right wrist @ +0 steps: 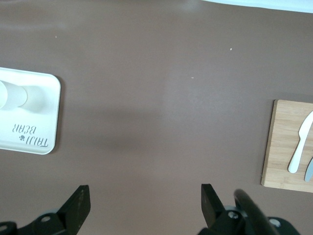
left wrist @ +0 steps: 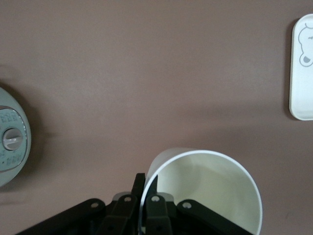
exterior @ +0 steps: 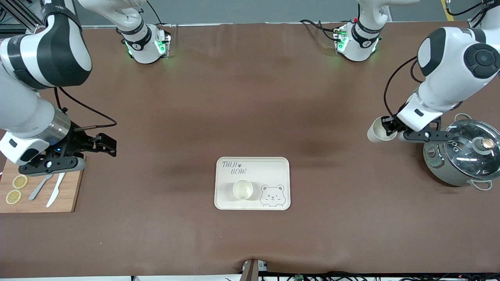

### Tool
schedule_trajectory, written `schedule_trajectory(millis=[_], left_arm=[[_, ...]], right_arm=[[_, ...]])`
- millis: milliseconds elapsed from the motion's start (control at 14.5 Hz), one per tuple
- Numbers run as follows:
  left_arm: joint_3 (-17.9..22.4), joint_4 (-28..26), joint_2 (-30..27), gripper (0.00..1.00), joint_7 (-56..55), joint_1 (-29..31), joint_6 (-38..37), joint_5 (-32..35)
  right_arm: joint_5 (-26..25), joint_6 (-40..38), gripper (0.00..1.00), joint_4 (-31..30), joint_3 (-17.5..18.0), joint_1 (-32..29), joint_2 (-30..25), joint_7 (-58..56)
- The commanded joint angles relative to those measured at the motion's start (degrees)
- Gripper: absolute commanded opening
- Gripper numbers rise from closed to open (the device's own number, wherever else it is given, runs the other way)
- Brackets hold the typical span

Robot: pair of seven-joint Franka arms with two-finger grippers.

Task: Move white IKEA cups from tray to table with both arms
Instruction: 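Carry the cup toward the pot with the left gripper while the right gripper reaches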

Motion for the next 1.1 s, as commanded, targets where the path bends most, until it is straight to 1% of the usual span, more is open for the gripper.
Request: schedule_trajectory(millis=[0,275,482,551,757,895,964,1033], left_arm=[[-0.7,-11.5,-6.0,0.00,5.5,2.7,6.9,-2.2],[-0.5,-22.1,-7.9,0.00,9.1,3.8,16.5,-2.2],[-0.2,-27.4,-7.6,0.00,11.0,3.8,24.3,-3.0],[-0.2,-28.3,-7.1,0.00,12.2,4.2,26.1,-3.4],[-0.2,-28.9,-4.9,0.00,16.3,5.6,28.0,-5.6],[-0.2,-29.5,-3.4,0.00,19.1,6.5,30.1,-7.8],[-0.2,-29.7,-2.5,0.00,20.2,6.6,31.5,-8.4],[-0.2,-29.9,-1.5,0.00,20.9,7.1,32.7,-8.9]], right_arm=[[0.0,-3.3,1.00,-0.1,0.1,2.0,-0.5,2.5],[0.1,-5.1,1.00,0.0,0.1,4.1,-0.8,5.3],[0.1,-5.0,1.00,0.1,0.1,4.2,-0.7,5.2],[0.2,-4.8,1.00,0.2,0.1,3.9,-0.6,5.3],[0.7,-4.3,1.00,0.5,0.1,4.2,-0.5,7.8],[3.5,-4.1,1.00,0.9,0.1,4.6,-0.4,14.6],[5.1,-3.6,1.00,1.8,0.2,5.6,-0.4,18.5],[5.6,-3.1,1.00,2.6,0.2,7.6,-0.3,22.6]])
